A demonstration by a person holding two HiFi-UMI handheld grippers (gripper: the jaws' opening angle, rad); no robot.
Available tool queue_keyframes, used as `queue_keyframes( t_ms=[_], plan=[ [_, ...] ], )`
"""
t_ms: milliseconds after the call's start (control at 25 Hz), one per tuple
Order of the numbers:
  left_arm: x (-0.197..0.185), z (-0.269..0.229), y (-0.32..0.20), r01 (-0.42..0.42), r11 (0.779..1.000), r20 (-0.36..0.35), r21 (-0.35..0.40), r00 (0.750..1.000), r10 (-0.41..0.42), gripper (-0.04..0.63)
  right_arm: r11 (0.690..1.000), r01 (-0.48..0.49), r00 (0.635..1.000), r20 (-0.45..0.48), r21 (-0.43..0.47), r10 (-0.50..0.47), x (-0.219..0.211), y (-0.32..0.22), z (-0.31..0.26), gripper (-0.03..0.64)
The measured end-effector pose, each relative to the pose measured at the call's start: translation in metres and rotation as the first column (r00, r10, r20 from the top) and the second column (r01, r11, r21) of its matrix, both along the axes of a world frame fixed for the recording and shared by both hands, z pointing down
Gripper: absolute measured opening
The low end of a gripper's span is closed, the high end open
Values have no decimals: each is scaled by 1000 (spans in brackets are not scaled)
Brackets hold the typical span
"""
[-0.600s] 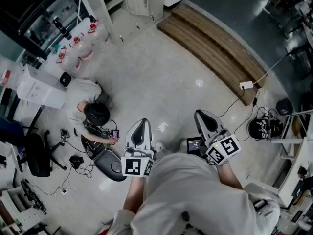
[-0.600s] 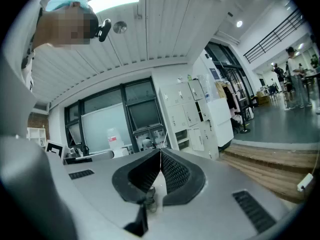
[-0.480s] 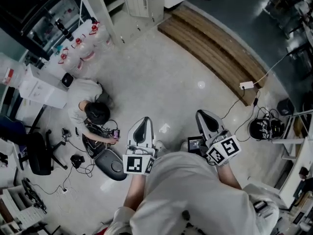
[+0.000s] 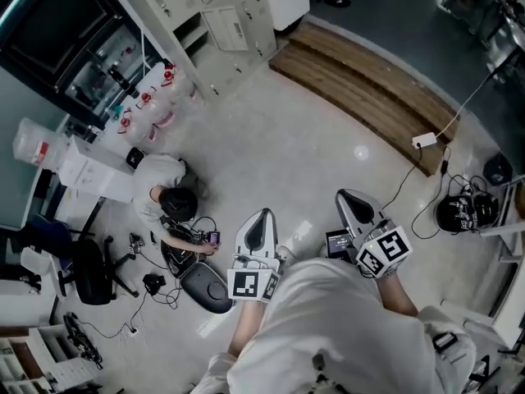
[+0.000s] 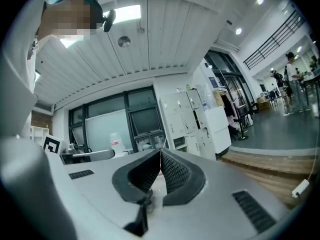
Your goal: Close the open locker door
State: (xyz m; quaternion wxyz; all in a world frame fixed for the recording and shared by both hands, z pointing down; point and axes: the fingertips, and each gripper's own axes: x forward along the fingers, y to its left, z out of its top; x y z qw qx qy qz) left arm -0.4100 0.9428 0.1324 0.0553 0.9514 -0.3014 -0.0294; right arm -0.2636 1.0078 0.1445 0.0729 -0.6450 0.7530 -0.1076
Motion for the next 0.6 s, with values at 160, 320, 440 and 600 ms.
queue_keyframes(
  t_ms=[160,320,440,600],
  plan=[
    [4,1,11,37,999,14,2,999,-37,8,999,36,999,-23,12,-36,5,7,-1,28],
    [12,4,23,77,997,18,15,997,-77,8,997,75,996,-57,6,-74,7,18,6,28],
    [19,10,34,93,996,24,-3,995,-93,8,994,110,993,-44,2,-110,10,29,11,29],
    [27,20,45,90,996,31,-24,996,-89,8,992,127,992,-24,-10,-127,16,34,19,29]
  ],
)
